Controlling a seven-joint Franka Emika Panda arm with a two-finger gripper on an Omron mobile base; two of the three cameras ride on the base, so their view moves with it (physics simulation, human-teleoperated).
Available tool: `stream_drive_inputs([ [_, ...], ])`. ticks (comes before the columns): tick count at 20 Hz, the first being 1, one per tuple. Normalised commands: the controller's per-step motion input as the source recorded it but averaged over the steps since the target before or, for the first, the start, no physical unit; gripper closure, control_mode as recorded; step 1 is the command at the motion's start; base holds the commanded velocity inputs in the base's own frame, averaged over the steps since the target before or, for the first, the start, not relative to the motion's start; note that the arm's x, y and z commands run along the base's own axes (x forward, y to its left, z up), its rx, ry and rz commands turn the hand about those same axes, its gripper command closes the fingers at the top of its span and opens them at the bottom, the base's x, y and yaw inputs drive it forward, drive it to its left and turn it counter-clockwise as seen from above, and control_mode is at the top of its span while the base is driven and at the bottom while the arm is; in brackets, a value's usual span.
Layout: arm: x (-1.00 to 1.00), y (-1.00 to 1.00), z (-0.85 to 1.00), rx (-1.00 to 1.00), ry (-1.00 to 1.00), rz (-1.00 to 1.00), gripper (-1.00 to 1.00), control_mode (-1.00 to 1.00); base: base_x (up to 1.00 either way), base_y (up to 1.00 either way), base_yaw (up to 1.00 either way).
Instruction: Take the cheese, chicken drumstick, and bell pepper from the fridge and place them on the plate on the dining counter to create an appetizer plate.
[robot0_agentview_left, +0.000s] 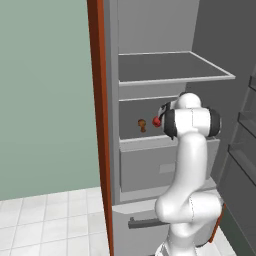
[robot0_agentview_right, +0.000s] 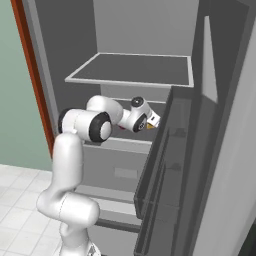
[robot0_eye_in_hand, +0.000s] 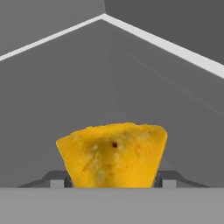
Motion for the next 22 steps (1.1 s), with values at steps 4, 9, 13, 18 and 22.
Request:
stream_drive_inputs([
  [4, -0.66, 0.0, 0.04, 0.0, -0.12, 0.0, 1.0, -1.0, 0.0, 0.0, 0.0],
  [9, -1.0, -0.03, 0.46, 0.05, -0.11, 0.01, 1.0, -1.0, 0.0, 0.0, 0.0],
  [13, -1.0, -0.03, 1.0, 0.09, -0.07, 0.04, 1.0, -1.0, 0.0, 0.0, 0.0],
  [18, -1.0, 0.0, 0.99, 0.04, 0.0, 0.05, 1.0, -1.0, 0.0, 0.0, 0.0],
  [22, -1.0, 0.0, 0.76, 0.0, 0.08, 0.06, 1.0, -1.0, 0.0, 0.0, 0.0],
])
